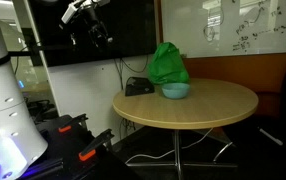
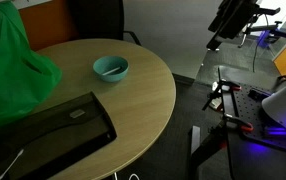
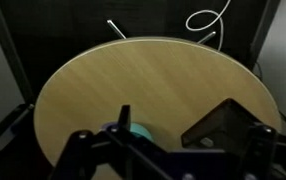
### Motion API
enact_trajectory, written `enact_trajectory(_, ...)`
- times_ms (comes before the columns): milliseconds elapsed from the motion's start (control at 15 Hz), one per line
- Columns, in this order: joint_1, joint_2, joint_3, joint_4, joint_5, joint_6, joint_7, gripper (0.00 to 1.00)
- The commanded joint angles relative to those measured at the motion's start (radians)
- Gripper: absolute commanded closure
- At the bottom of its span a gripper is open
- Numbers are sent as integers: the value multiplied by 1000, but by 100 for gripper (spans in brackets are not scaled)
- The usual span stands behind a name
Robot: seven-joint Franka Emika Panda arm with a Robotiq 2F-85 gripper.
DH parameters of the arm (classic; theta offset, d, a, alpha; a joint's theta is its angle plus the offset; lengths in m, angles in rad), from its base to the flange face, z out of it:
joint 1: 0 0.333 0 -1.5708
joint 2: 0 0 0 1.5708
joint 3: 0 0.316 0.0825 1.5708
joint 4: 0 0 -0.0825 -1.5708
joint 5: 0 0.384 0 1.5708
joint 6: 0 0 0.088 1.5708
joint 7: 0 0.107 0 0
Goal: Move the bowl slightly downward on the table
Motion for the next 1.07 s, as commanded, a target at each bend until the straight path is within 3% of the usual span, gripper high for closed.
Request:
enact_trajectory(0,9,1,-10,1,-9,-2,6,0)
enact_trajectory(400,11,55,-21,20,-19,36,-39,0)
enact_trajectory(533,37,147,-79,61,-7,59,-160,0)
enact_trajectory(800,23,385,-142,181,-80,170,-375,0)
enact_trajectory(1000,-16,585,-141,308,-212,254,-414,0)
